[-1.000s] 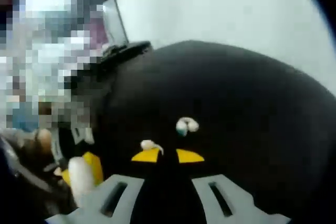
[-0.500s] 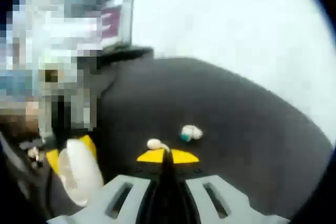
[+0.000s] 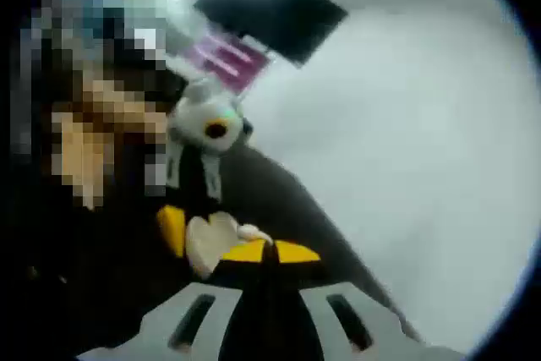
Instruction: Pick up three earphones and place each one into its charging case using tactile feedback, ensure that each earphone is properly inserted and securely positioned inside the case.
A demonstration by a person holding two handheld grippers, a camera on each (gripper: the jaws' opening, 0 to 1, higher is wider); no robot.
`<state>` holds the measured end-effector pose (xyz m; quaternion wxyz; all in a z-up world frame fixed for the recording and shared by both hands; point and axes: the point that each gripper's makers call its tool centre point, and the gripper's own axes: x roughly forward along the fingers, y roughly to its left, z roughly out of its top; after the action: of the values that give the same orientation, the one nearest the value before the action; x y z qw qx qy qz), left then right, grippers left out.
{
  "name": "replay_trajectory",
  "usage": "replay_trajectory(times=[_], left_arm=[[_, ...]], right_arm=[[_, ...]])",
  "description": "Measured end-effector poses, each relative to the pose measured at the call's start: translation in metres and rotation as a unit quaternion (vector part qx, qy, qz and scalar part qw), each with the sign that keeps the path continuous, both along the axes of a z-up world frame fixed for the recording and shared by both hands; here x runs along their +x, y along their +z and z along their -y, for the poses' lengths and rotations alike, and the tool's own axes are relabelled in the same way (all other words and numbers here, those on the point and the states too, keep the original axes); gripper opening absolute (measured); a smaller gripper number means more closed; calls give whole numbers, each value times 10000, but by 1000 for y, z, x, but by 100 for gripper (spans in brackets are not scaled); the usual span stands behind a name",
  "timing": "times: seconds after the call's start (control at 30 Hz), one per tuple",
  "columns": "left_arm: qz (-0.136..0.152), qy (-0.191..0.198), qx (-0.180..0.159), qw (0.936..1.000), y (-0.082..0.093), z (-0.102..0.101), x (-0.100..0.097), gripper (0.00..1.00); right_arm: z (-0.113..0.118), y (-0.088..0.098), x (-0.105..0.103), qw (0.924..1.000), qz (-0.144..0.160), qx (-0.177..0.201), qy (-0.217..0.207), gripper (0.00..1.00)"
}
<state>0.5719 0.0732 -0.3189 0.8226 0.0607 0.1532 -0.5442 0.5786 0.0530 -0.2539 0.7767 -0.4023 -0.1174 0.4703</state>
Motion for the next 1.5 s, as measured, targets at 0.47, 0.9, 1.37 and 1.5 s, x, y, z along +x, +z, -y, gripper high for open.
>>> replay_trajectory(times=[0.47, 0.9, 1.37, 1.5], left_arm=[[33, 0, 25, 10000, 0, 0, 0, 18], [6, 56, 41, 10000, 0, 0, 0, 18], [70, 10, 30, 10000, 1, -1, -1, 18], [104, -11, 40, 9999, 0, -1, -1, 18]], right_arm=[[-13, -19, -11, 9591, 2034, -1971, -37, 5], [-17, -32, -14, 9281, 2304, -2841, -690, 5], [14, -6, -8, 9959, -572, -699, -32, 13], [19, -49, -4, 9565, -2813, -259, 731, 26]])
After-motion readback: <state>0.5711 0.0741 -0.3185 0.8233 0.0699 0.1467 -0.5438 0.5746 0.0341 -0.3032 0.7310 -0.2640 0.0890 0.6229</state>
